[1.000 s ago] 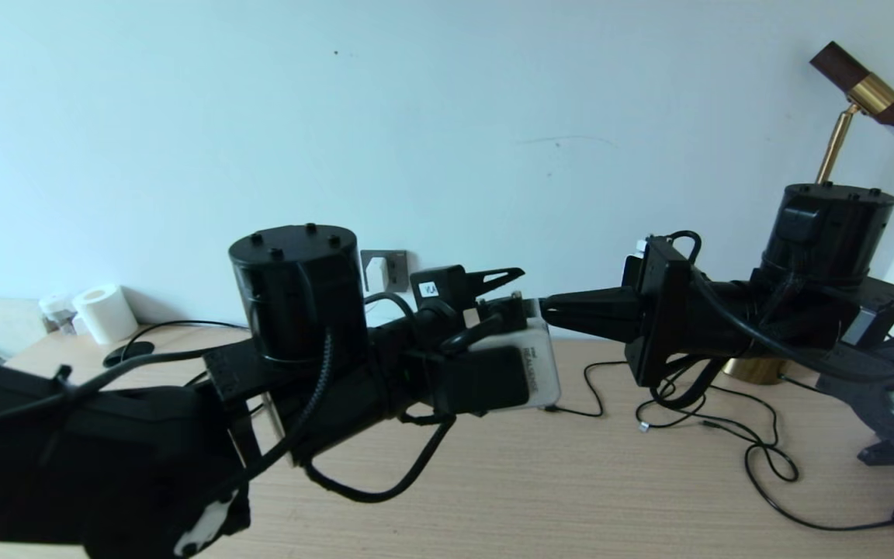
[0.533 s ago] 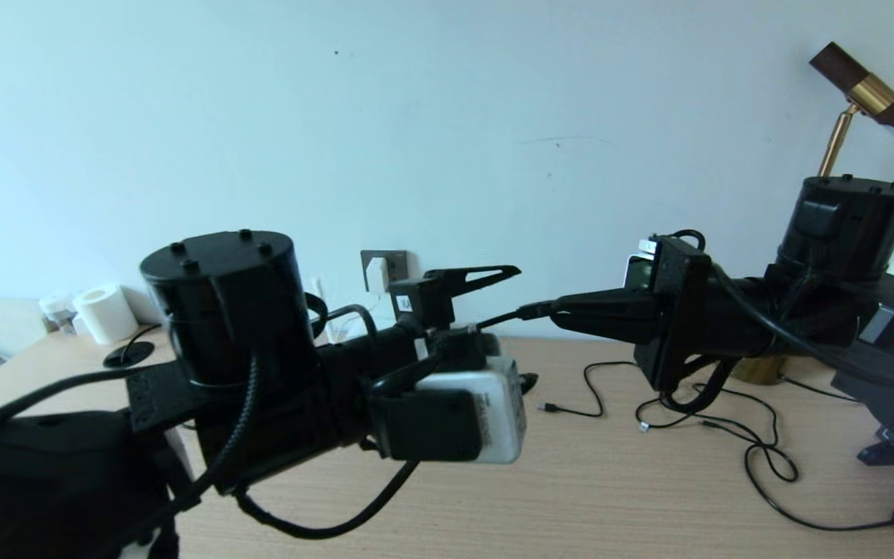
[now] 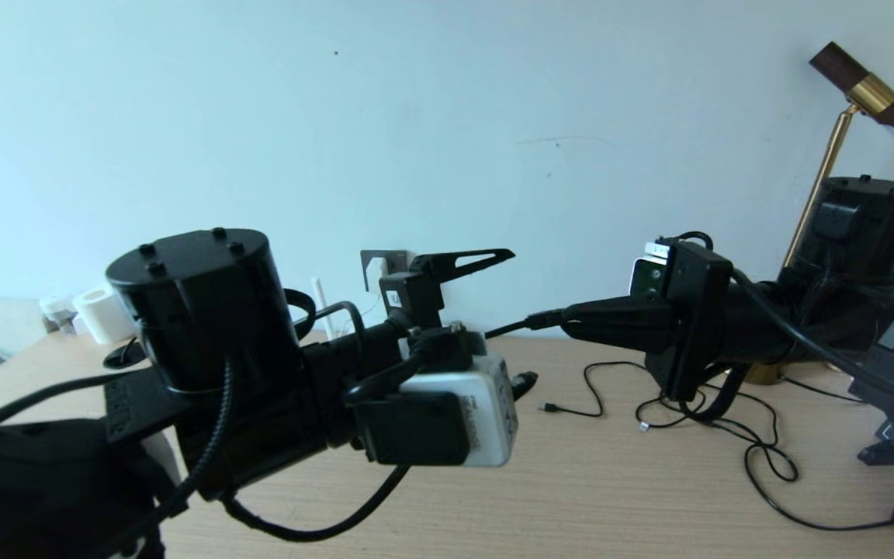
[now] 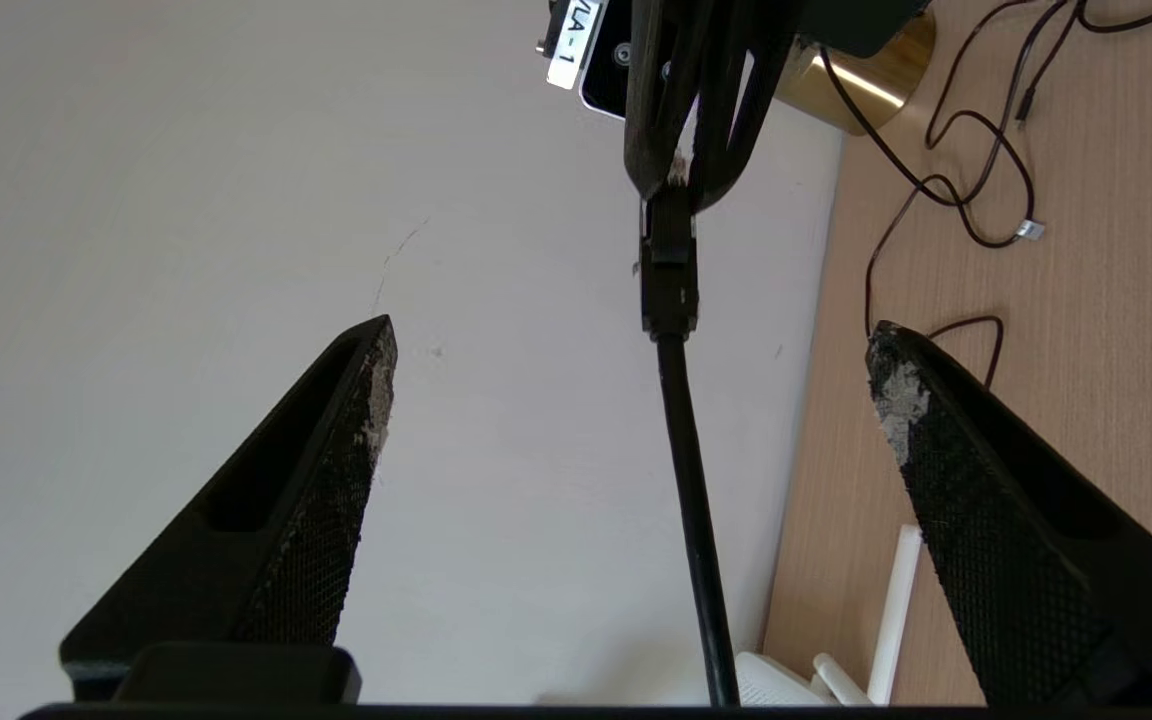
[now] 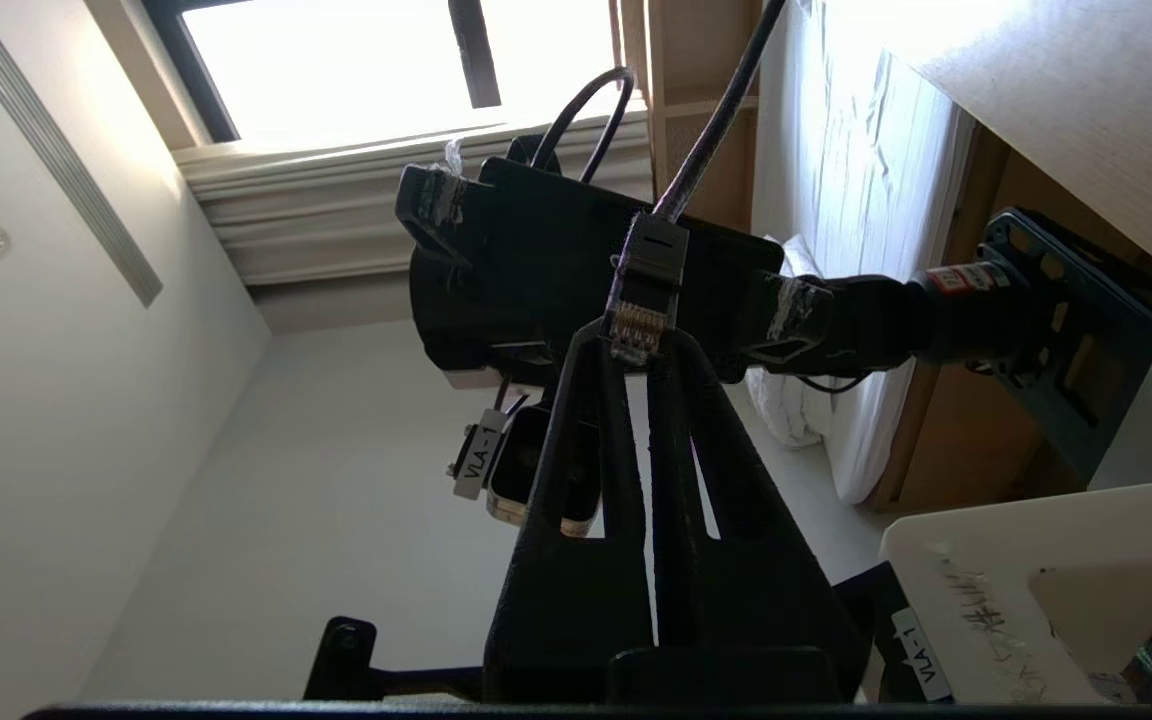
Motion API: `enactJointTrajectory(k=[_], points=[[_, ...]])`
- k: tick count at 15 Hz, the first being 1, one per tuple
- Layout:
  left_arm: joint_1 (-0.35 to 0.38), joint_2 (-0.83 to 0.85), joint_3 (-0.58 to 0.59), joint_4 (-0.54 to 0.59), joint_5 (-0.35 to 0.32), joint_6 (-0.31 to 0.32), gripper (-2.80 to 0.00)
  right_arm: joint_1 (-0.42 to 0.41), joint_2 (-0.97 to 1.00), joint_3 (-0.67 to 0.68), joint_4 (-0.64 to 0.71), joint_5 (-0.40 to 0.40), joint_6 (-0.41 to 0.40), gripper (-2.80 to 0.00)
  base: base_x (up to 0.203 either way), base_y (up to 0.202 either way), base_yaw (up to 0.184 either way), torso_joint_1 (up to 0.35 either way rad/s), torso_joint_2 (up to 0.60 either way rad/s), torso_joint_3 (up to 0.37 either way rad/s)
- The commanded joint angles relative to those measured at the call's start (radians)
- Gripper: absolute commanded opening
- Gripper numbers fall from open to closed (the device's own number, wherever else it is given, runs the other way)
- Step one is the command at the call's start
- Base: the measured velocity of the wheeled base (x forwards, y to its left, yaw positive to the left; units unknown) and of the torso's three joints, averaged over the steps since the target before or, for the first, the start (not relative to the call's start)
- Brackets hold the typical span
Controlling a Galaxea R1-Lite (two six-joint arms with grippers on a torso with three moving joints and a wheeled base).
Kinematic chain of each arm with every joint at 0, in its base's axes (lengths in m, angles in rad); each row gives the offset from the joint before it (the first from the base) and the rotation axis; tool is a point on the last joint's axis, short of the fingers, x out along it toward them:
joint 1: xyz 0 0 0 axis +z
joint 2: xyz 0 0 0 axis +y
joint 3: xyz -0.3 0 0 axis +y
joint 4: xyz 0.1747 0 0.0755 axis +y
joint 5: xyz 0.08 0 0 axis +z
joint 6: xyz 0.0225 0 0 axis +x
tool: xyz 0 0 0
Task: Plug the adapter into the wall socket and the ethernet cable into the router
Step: Hand it to the other hand
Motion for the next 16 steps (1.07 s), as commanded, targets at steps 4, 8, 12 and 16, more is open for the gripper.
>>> enactJointTrajectory(k=[4,8,12,16], points=[[0.051,-0.033,0.021,-0.009,-0.045,0.005,0.00,0.028,0.000,-0.017,-0.005,0.020,0.009,-2.80,0.000,0.000,0.000,0.000,0.00,0.000],[0.074,0.003,0.010,-0.055,-0.157,-0.029,0.00,0.041,0.005,-0.044,-0.004,0.026,0.010,-2.80,0.000,0.000,0.000,0.000,0.00,0.000],[0.112,0.055,0.007,-0.127,-0.310,-0.068,0.00,0.041,0.020,-0.072,-0.003,0.026,0.012,-2.80,0.000,0.000,0.000,0.000,0.00,0.000],[0.171,0.113,-0.007,-0.174,-0.387,-0.078,0.00,0.041,0.038,-0.080,-0.003,0.026,0.012,-2.80,0.000,0.000,0.000,0.000,0.00,0.000]])
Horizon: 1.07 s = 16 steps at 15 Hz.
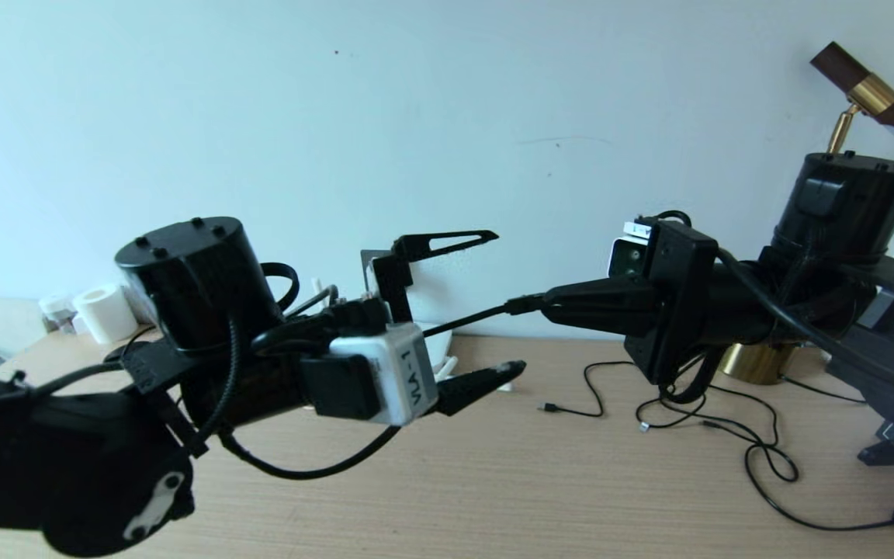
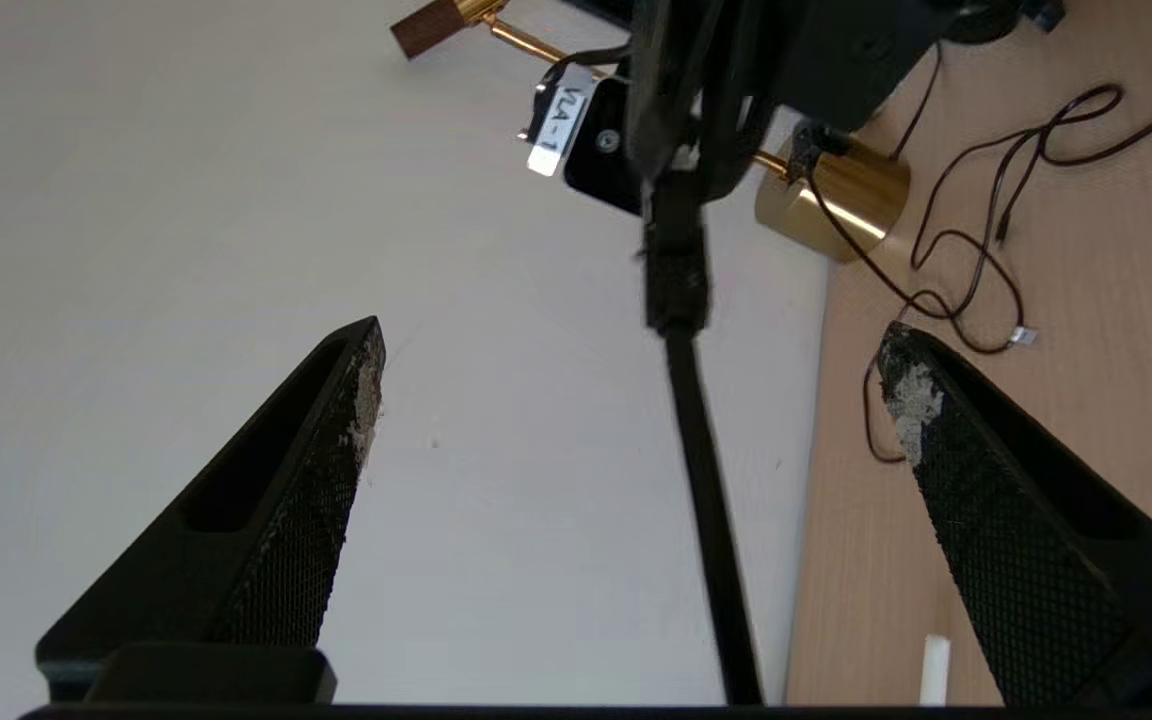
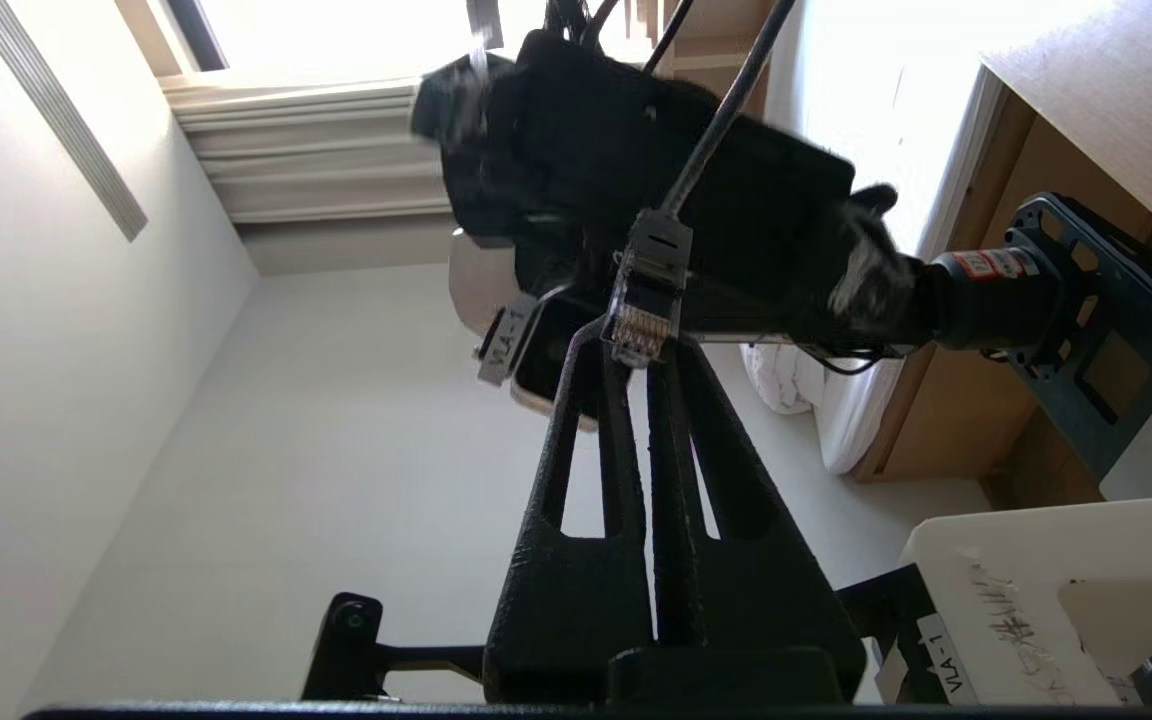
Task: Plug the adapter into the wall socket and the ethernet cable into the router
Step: Hand it to the other hand
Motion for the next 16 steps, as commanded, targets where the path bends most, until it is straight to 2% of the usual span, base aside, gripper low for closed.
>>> enactJointTrajectory(k=[1,3,16], points=[[0.023,0.037,-0.019,-0.008,-0.010,0.005,0.00,0.000,0.007,0.003,-0.005,0.007,0.009,-2.80,0.000,0.000,0.000,0.000,0.00,0.000],[0.036,0.045,-0.040,-0.009,-0.027,0.004,0.00,0.002,0.008,0.005,-0.005,0.007,0.009,-2.80,0.000,0.000,0.000,0.000,0.00,0.000],[0.033,0.034,-0.032,-0.007,-0.027,0.004,0.00,0.023,0.004,0.002,-0.007,0.007,0.009,-2.80,0.000,0.000,0.000,0.000,0.00,0.000]])
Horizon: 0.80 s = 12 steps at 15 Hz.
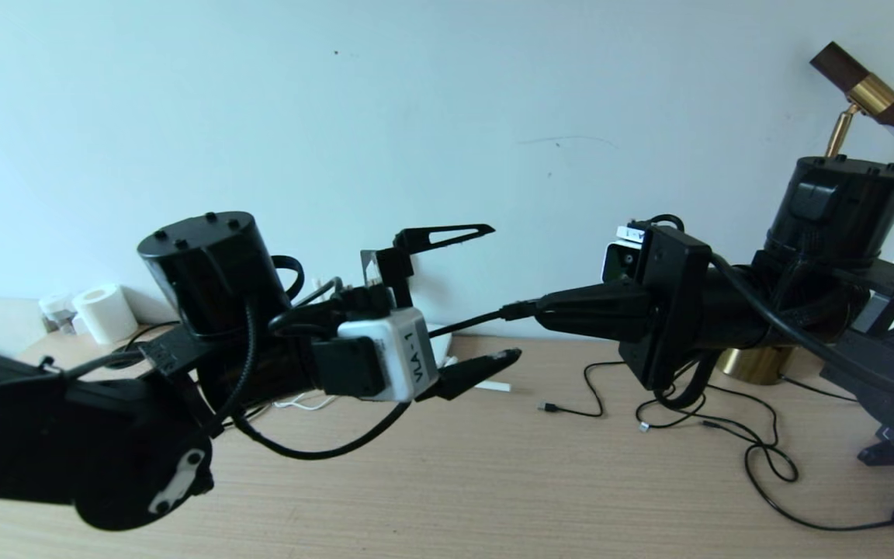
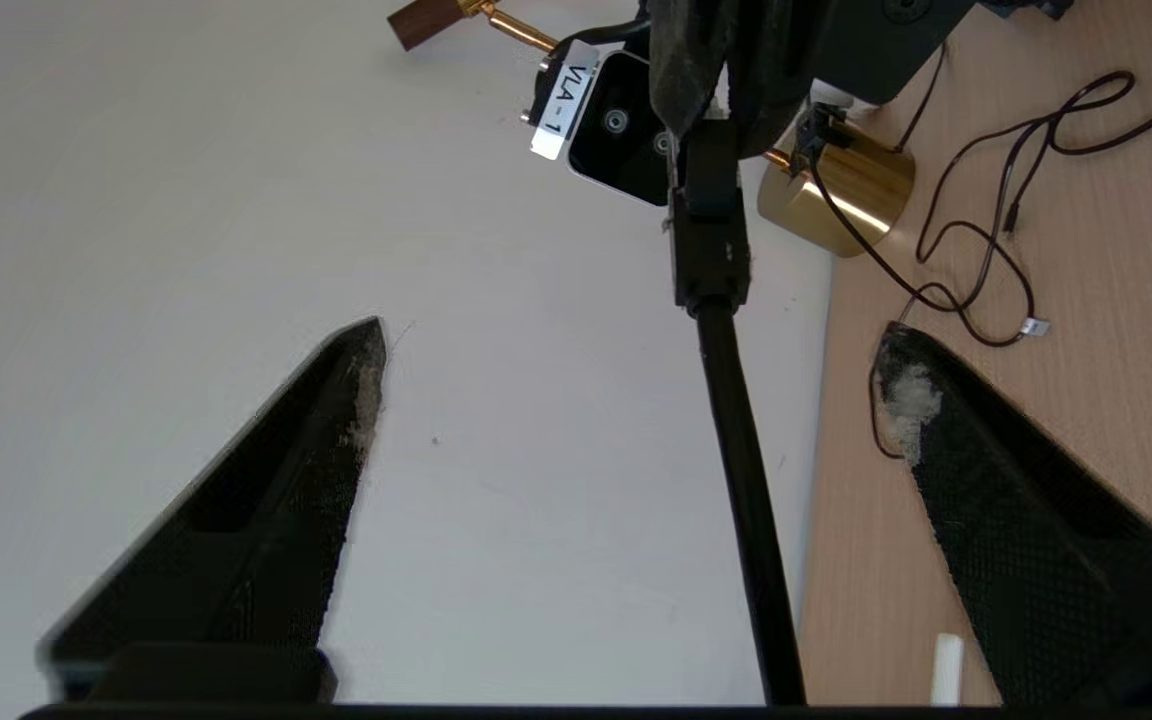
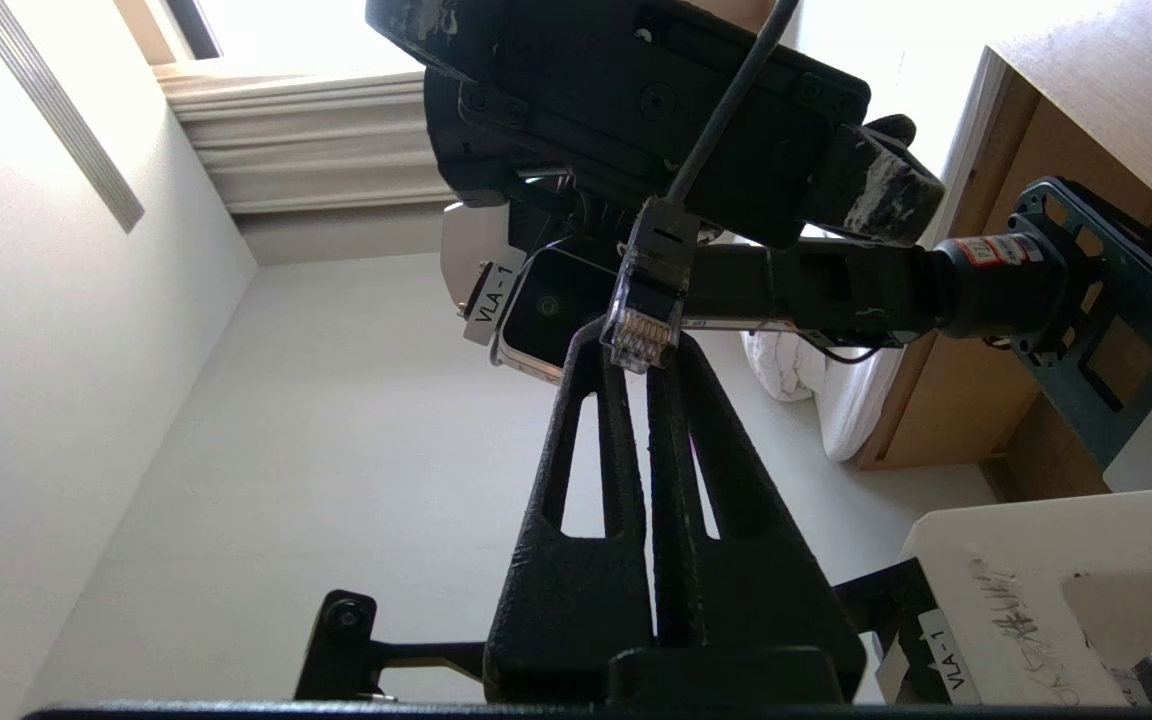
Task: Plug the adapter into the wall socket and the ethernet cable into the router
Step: Hand it to the other hand
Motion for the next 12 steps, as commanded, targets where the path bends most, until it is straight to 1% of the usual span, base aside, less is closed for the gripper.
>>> enactJointTrajectory(k=[1,12], points=[[-0.002,-0.003,0.003,-0.004,-0.003,0.006,-2.80,0.002,0.000,0.000,-0.005,0.006,0.009,-2.80,0.000,0.000,0.000,0.000,0.00,0.000],[-0.005,-0.023,0.034,-0.003,-0.003,0.007,-2.80,0.002,-0.002,0.003,-0.005,0.006,0.009,-2.80,0.000,0.000,0.000,0.000,0.00,0.000]])
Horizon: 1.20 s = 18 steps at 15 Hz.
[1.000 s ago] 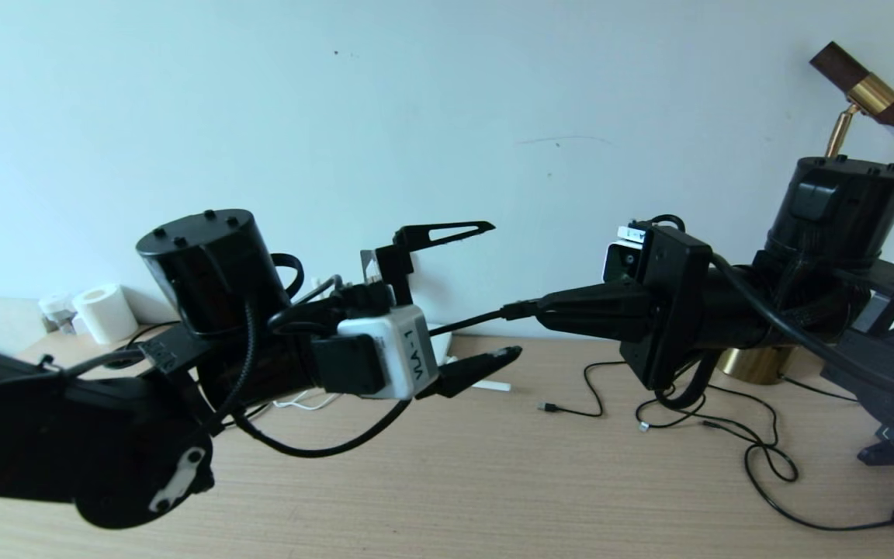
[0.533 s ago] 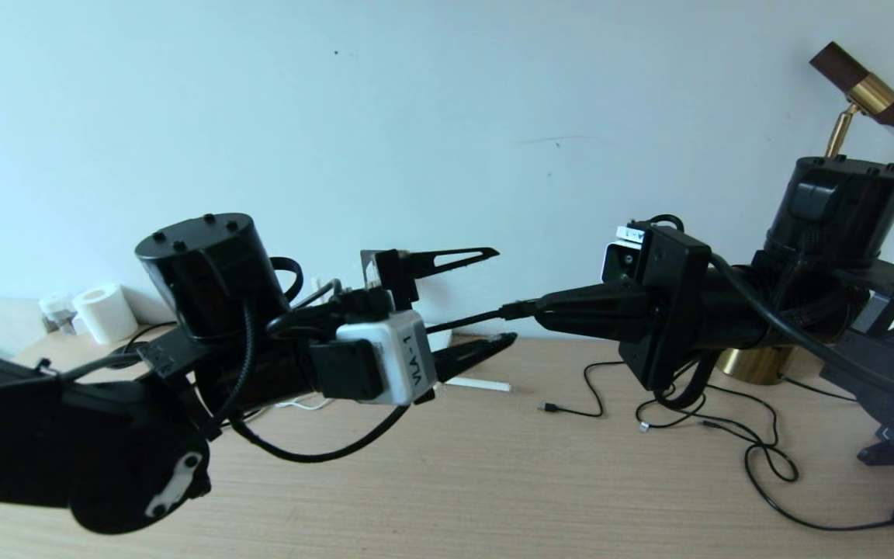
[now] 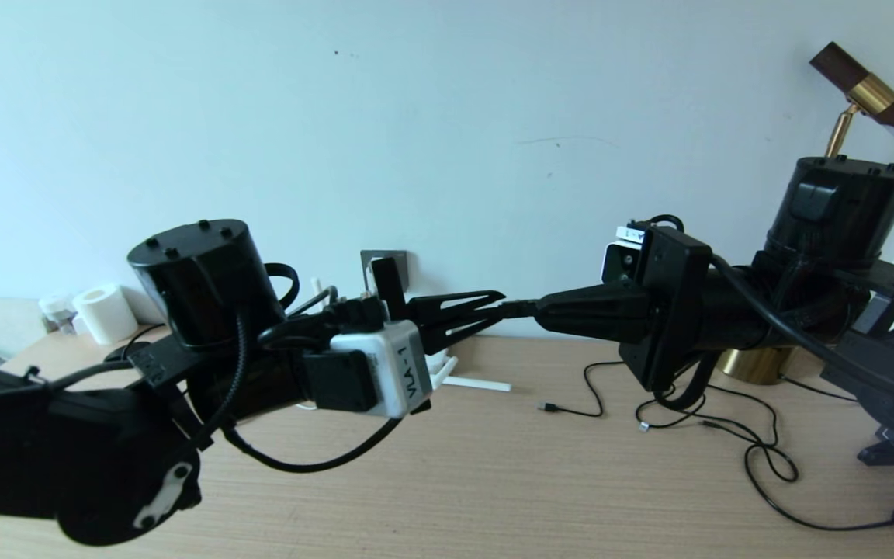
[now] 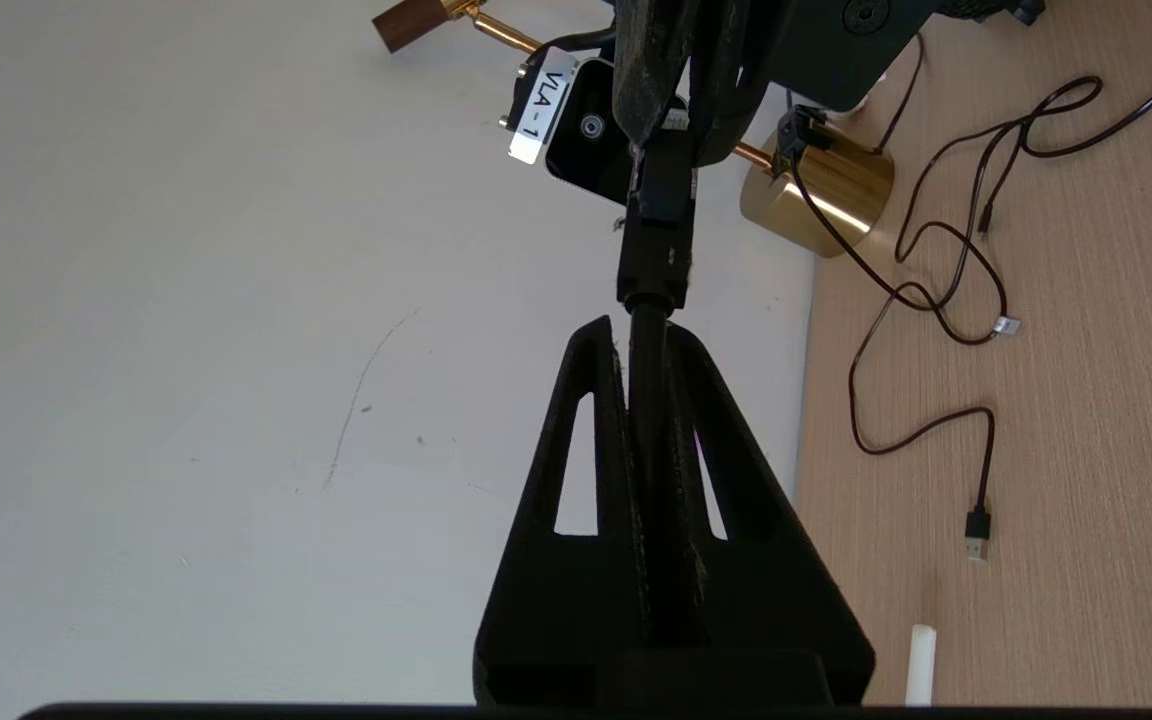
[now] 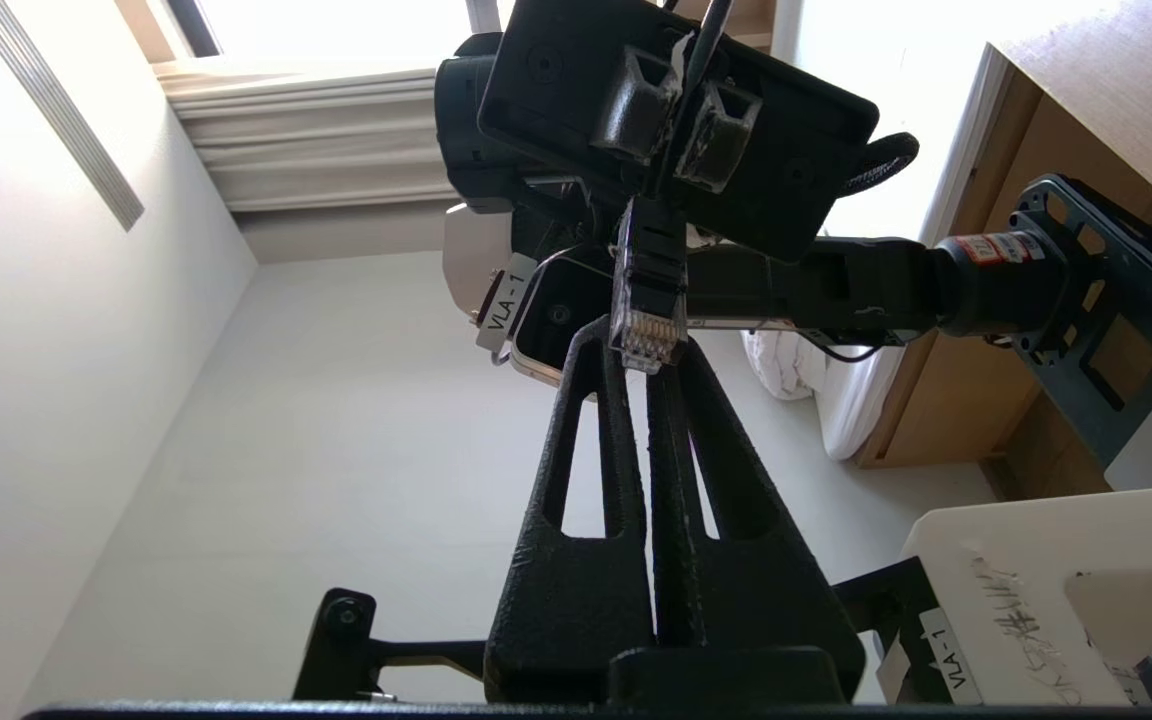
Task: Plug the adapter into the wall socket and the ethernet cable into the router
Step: Hand it to the other hand
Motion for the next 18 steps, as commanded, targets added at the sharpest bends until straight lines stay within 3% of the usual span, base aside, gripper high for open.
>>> enactJointTrajectory(k=[1,6,7,13,18], points=[[0.000,-0.001,0.001,-0.005,-0.002,0.006,-2.80,0.000,0.000,0.000,-0.005,0.007,0.009,-2.80,0.000,0.000,0.000,0.000,0.00,0.000],[0.000,-0.003,0.007,-0.004,-0.003,0.006,-2.80,0.000,0.000,0.003,-0.005,0.007,0.003,-2.80,0.000,0.000,0.000,0.000,0.00,0.000],[0.000,-0.004,0.007,-0.004,-0.003,0.006,-2.80,0.001,0.000,0.003,-0.005,0.007,0.000,0.00,0.000,0.000,0.000,0.000,0.00,0.000],[0.008,-0.037,0.058,-0.001,0.000,-0.007,-2.80,0.000,0.002,0.008,-0.005,0.007,0.000,0.00,0.000,0.000,0.000,0.000,0.00,0.000],[0.097,-0.106,0.196,-0.020,0.014,-0.303,-2.80,-0.009,-0.006,0.035,-0.005,0.007,0.000,0.00,0.000,0.000,0.000,0.000,0.00,0.000]])
